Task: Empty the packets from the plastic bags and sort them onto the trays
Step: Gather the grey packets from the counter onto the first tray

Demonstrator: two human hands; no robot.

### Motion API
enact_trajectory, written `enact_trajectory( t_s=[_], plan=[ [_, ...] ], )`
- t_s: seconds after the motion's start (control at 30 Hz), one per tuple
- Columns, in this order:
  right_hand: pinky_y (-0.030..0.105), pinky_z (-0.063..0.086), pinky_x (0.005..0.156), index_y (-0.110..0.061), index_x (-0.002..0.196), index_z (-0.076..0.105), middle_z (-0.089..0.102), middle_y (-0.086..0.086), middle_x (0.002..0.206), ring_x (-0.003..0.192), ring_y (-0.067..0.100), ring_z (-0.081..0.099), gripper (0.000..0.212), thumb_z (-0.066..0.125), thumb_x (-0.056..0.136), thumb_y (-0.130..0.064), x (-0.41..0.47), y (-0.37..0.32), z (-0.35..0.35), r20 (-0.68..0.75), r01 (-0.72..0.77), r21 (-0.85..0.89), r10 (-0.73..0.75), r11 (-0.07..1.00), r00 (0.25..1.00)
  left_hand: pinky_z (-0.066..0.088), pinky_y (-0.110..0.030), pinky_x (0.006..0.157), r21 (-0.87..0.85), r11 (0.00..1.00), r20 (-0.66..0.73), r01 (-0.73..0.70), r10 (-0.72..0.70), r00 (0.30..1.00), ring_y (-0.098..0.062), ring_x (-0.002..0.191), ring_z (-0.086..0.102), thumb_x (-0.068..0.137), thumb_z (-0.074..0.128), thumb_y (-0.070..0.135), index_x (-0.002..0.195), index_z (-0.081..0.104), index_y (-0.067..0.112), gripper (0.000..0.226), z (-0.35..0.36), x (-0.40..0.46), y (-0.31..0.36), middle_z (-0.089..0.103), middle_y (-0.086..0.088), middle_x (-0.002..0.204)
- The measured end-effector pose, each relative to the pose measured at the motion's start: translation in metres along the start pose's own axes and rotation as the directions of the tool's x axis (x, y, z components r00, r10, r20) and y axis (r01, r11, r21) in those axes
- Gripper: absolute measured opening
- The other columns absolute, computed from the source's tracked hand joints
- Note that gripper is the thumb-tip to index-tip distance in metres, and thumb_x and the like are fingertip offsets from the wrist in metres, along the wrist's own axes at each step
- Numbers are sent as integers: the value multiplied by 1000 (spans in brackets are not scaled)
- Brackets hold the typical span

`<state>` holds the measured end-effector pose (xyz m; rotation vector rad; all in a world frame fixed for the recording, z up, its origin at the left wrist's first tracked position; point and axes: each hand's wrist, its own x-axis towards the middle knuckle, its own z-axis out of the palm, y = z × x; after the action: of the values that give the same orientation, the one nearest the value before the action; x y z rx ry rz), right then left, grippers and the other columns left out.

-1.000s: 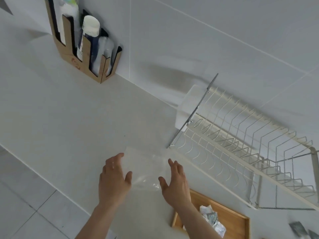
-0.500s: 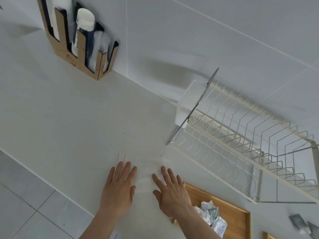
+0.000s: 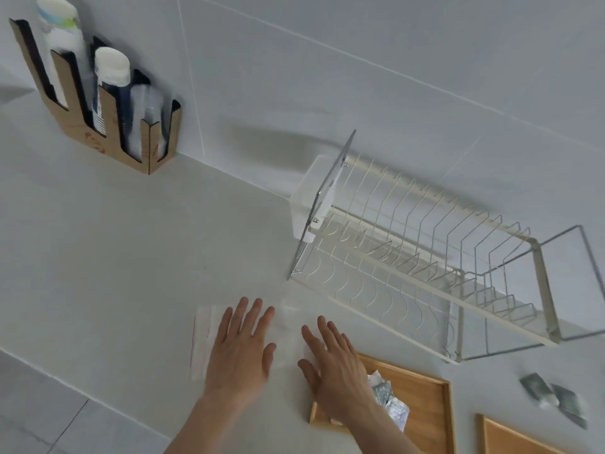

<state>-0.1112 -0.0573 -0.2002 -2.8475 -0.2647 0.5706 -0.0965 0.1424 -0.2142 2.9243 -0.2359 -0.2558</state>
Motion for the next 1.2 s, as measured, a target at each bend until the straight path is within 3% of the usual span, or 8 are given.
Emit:
enact_trajectory(
  t_s=[0.17, 0.4, 0.47, 0.57, 0.7, 0.9, 1.0, 1.2],
  plan=[
    [35, 15, 127, -35, 158, 20, 8, 0, 171, 158, 21, 9, 58, 38, 104, -43, -41, 64, -11, -68, -174, 92, 180, 981, 981, 18, -41, 117, -59, 987, 56, -149, 152, 987, -24, 142, 44, 98, 4, 49, 142, 50, 25, 68, -1, 12, 64, 54, 1, 149],
    [37, 30, 121, -37, 157, 26, 15, -2, 171, 156, 20, 19, 58, 42, 102, -45, -122, 181, -19, -108, -446, 261, 485, 856, 868, 27, -34, 113, -81, 923, 144, -376, 384, 912, -19, 130, 58, 96, 30, 47, 135, 58, 25, 53, 19, 10, 198, 64, 5, 137],
    [37, 31, 121, -37, 156, 25, 14, -2, 171, 156, 20, 19, 58, 44, 102, -43, -145, 217, -23, -109, -498, 307, 550, 811, 828, 31, -34, 119, -84, 899, 160, -429, 437, 885, -18, 137, 51, 93, 44, 46, 142, 51, 27, 53, 26, 10, 241, 58, 6, 144],
    [38, 34, 120, -34, 155, 30, 19, 1, 170, 155, 23, 24, 59, 50, 100, -37, -177, 268, -27, -113, -547, 356, 616, 758, 780, 25, -36, 120, -124, 866, 216, -485, 500, 839, -16, 145, 37, 96, 43, 46, 149, 37, 31, 56, 29, 9, 306, 45, 8, 155],
    [38, 39, 115, -31, 153, 37, 27, 2, 167, 149, 25, 36, 55, 51, 100, -38, -214, 334, -33, -125, -587, 432, 690, 685, 713, 16, -34, 125, -203, 820, 276, -535, 572, 772, -12, 150, 22, 102, 38, 44, 155, 19, 34, 56, 33, 11, 388, 28, 13, 161],
    [36, 41, 113, -29, 147, 47, 44, -2, 156, 138, 22, 47, 46, 53, 101, -34, -237, 433, -36, -112, -617, 497, 750, 611, 652, 20, -32, 125, -220, 810, 285, -544, 587, 758, -8, 147, 27, 102, 42, 42, 153, 24, 34, 54, 58, 24, 485, 32, 15, 158],
    [36, 45, 107, -27, 141, 55, 56, -2, 145, 130, 23, 54, 42, 58, 99, -30, -233, 475, -38, -123, -609, 513, 754, 605, 645, 21, -31, 124, -195, 811, 270, -552, 586, 764, -10, 145, 31, 103, 44, 32, 151, 29, 33, 50, 70, 40, 524, 37, 14, 156],
    [36, 47, 101, -26, 142, 55, 57, -5, 145, 129, 23, 54, 43, 59, 99, -28, -199, 528, -52, -140, -567, 479, 696, 671, 705, 20, -32, 123, -92, 808, 253, -582, 585, 771, -13, 149, 26, 102, 49, 20, 150, 32, 34, 53, 94, 81, 575, 35, 11, 159]
  ],
)
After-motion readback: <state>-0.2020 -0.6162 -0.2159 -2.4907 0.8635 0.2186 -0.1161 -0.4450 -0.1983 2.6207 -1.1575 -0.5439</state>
